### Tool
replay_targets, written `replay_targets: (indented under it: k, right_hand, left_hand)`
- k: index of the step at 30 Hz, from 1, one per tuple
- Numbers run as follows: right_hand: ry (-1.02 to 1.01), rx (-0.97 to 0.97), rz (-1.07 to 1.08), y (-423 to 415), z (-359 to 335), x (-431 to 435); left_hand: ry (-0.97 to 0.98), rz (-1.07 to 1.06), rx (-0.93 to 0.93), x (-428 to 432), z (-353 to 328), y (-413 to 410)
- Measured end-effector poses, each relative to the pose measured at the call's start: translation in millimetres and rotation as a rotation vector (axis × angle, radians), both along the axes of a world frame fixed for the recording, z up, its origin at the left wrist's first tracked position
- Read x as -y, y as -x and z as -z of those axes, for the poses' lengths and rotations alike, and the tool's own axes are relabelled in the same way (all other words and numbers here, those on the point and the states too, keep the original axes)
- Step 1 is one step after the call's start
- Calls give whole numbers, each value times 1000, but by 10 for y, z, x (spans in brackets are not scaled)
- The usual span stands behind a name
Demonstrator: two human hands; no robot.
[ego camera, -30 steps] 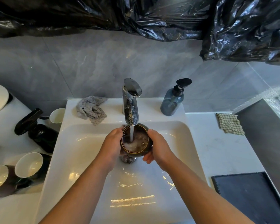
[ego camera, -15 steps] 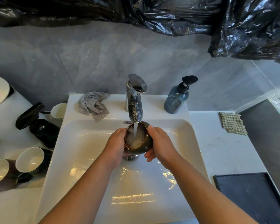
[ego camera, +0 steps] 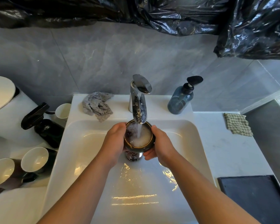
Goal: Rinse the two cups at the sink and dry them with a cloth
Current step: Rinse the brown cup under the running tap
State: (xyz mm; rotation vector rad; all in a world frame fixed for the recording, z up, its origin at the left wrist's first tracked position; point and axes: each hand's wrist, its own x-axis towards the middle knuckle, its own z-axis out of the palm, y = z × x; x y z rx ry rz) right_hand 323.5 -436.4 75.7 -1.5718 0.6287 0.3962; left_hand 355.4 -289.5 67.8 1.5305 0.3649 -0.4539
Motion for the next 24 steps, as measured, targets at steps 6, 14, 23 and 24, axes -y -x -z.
replay_targets:
  k: [6,14,23,24]
  right_hand:
    - [-107,-87,39,-27,40,18]
    - [-379,-261,89,-45,87,135]
    - [-589,-348,340,-123,366,109]
    - [-621,-357,376,-125,387,86]
  left_hand:
    - [-55,0,60,15,-93,-3]
    - [-31,-17,-7,-4,8,9]
    - [9,11,-109,11,147,-12]
    - [37,-19,-119,21,160,-17]
